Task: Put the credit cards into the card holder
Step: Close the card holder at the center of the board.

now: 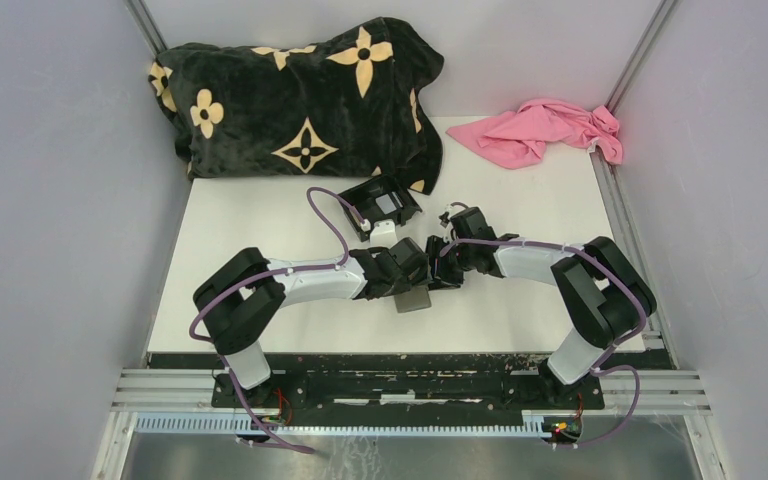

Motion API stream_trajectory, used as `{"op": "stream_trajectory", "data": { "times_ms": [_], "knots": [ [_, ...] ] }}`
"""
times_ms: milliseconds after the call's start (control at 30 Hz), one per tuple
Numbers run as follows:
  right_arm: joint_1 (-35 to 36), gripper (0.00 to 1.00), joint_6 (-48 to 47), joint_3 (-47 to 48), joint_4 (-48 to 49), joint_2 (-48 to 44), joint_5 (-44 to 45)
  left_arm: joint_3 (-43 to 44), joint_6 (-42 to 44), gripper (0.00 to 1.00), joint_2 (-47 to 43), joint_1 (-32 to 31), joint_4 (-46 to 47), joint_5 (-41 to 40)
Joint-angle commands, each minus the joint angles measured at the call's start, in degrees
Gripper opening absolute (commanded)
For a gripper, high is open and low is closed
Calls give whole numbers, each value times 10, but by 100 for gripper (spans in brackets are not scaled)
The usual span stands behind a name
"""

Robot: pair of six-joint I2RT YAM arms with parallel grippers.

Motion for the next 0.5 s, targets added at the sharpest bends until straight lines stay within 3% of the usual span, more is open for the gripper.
{"op": "stream_trajectory", "data": {
  "times_ms": [0,467],
  "knots": [
    [2,55,36,-4,24,-11,29,-19,30,43,33,-2,9,18],
    [-6,55,158,-41,99,-16,36,-32,29,43,28,-3,21,22]
  ]
}}
